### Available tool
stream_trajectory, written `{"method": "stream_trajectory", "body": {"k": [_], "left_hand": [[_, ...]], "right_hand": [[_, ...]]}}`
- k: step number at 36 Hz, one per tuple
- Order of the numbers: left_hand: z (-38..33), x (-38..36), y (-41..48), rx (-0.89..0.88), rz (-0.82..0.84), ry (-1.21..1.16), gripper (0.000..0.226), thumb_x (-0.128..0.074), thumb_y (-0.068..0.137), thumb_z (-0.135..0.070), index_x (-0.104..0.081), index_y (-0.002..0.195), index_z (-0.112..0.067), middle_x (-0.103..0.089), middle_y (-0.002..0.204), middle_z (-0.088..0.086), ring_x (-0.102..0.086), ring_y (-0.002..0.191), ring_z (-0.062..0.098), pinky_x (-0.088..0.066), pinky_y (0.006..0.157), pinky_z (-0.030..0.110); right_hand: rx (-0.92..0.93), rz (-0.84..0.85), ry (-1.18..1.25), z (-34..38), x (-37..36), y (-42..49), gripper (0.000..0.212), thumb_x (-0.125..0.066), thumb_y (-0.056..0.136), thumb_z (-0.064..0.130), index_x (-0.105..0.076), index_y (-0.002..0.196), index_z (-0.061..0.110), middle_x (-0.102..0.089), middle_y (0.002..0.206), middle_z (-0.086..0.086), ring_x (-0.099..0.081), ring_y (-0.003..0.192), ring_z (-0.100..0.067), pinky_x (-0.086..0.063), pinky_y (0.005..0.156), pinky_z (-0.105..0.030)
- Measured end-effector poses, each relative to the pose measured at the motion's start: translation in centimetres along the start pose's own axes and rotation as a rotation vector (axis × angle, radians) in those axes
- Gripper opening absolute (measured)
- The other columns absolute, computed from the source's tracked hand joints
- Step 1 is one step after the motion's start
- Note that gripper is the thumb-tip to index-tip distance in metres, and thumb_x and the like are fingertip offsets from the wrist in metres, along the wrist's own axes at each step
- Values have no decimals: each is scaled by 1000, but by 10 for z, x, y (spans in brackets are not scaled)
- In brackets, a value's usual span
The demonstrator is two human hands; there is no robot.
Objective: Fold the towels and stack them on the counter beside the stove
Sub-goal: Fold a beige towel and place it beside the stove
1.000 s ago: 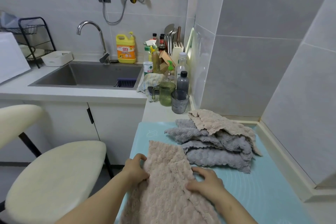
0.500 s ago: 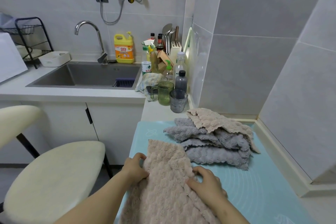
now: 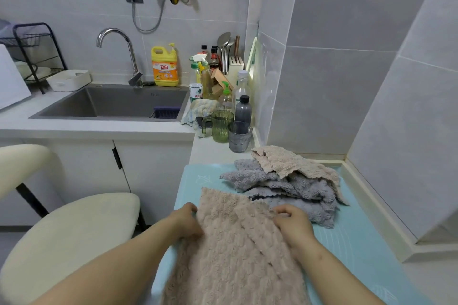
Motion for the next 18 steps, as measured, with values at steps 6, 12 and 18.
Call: {"method": "stream_trajectory", "body": {"k": [6,12,18], "left_hand": [[-15,-3,11,-42,-186,-281,87,-70,80,-25,-17,147,-13,-29,148,14,-44,125,31,-43,90,33],[-19,1,14,-63,-211,-633,32,-66,81,-2,-51,108,-10,-57,74,12,-57,50,18,-45,43,22],[-13,12,19,-133,-273,-648,25,-57,84,3,-41,66,-7,-31,55,2,-23,45,14,-21,42,21]], "right_hand": [[-27,-48,-40,0,10,8,20,-56,80,-5,-61,68,11,-56,67,-4,-49,66,-18,-35,57,-25],[-71,-121,26,-12,16,14,18,-54,82,-3,-59,68,7,-51,57,-7,-42,52,-18,-31,53,-25],[-36,-184,134,-5,29,20,18,-48,88,1,-56,78,13,-60,61,-8,-49,58,-19,-33,52,-27]]}}
Point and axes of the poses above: each hand's wrist, its own y-axis towards the middle knuckle, its own x-axis out of the back of the hand, z = x × y, the point moved 1 cm from there along y, towards the middle knuckle
